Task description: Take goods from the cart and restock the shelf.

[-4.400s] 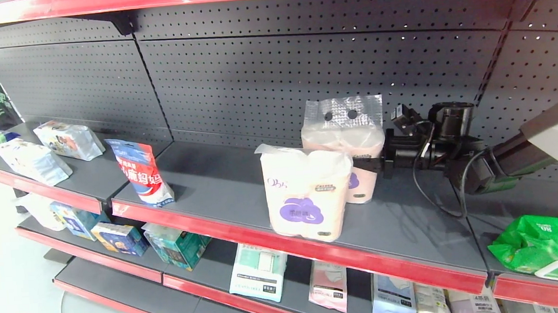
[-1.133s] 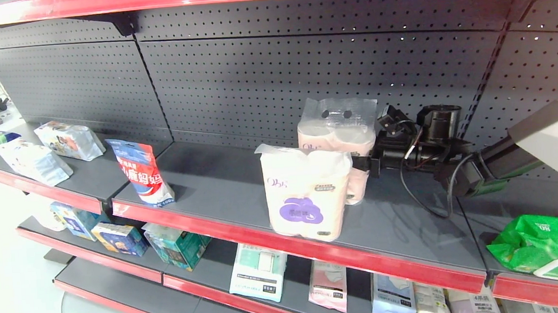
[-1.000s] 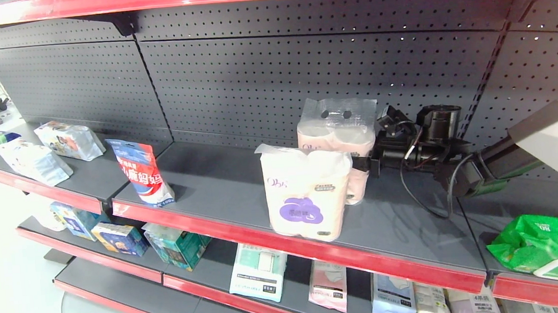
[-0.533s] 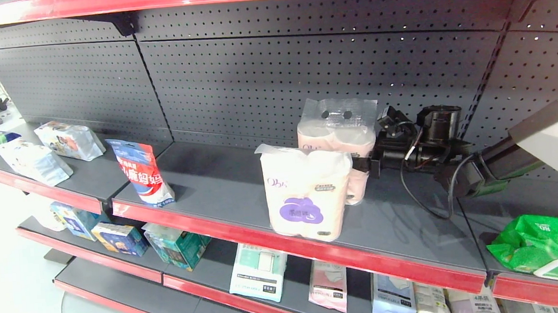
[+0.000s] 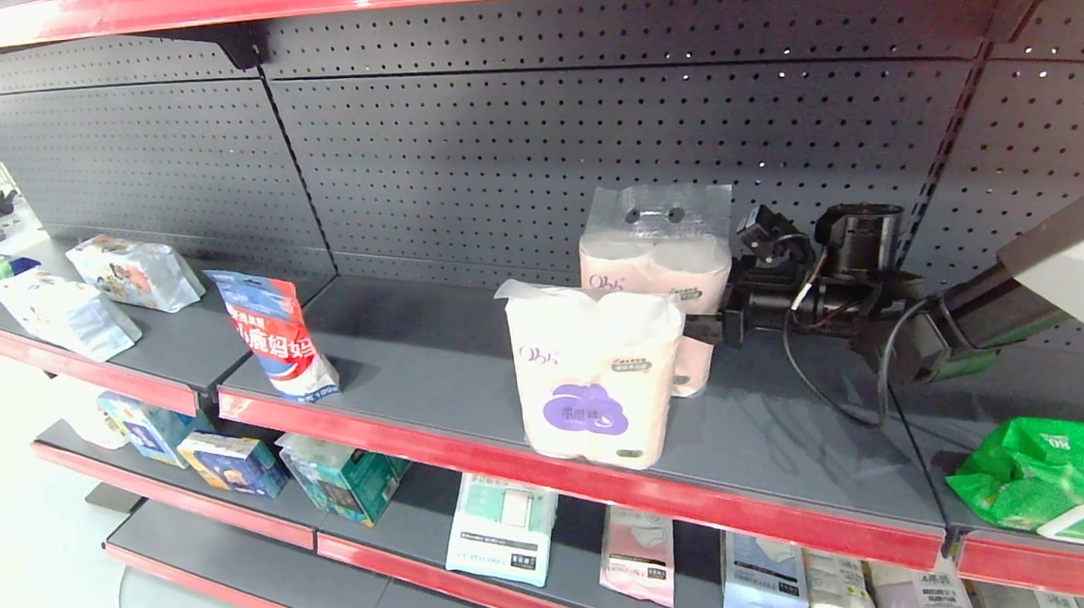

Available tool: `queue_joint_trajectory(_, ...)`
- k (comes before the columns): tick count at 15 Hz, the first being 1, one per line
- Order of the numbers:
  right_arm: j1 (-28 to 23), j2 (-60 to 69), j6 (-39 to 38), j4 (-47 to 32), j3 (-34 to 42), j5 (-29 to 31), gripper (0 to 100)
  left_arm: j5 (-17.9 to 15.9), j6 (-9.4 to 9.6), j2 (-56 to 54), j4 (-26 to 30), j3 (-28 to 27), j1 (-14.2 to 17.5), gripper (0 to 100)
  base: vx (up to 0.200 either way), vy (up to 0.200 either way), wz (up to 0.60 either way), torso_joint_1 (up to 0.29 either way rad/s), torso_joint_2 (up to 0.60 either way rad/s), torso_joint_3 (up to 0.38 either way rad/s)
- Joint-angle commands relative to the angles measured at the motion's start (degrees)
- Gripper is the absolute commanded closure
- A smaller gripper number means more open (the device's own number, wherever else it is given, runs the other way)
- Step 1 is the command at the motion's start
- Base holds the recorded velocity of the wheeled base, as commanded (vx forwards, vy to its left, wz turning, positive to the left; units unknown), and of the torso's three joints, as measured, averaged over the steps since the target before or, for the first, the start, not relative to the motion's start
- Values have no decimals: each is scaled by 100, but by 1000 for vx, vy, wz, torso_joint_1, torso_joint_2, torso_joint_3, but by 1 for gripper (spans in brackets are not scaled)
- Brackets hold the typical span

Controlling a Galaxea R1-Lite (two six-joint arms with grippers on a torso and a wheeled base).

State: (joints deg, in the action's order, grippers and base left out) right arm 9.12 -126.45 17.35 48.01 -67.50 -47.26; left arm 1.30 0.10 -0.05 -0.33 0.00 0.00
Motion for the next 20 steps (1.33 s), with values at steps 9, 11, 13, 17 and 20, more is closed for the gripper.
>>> queue_joint_trajectory(9,-349,982,14,7,1143,-11,0,1,-1,5,-2,0,0,0,0,0,0,0,0,0)
queue_joint_trajectory(11,-464,1176,14,7,1362,-2,0,1,-1,5,-2,0,0,0,0,0,0,0,0,0)
queue_joint_trajectory(13,-657,1404,6,-46,1731,42,0,1,-1,5,-2,0,0,0,0,0,0,0,0,0)
queue_joint_trajectory(17,-1325,2468,-364,-63,3067,613,0,1,-1,5,-2,0,0,0,0,0,0,0,0,0)
queue_joint_trajectory(20,-1580,3232,-961,-63,3603,1474,0,1,-1,5,-2,0,0,0,0,0,0,0,0,0)
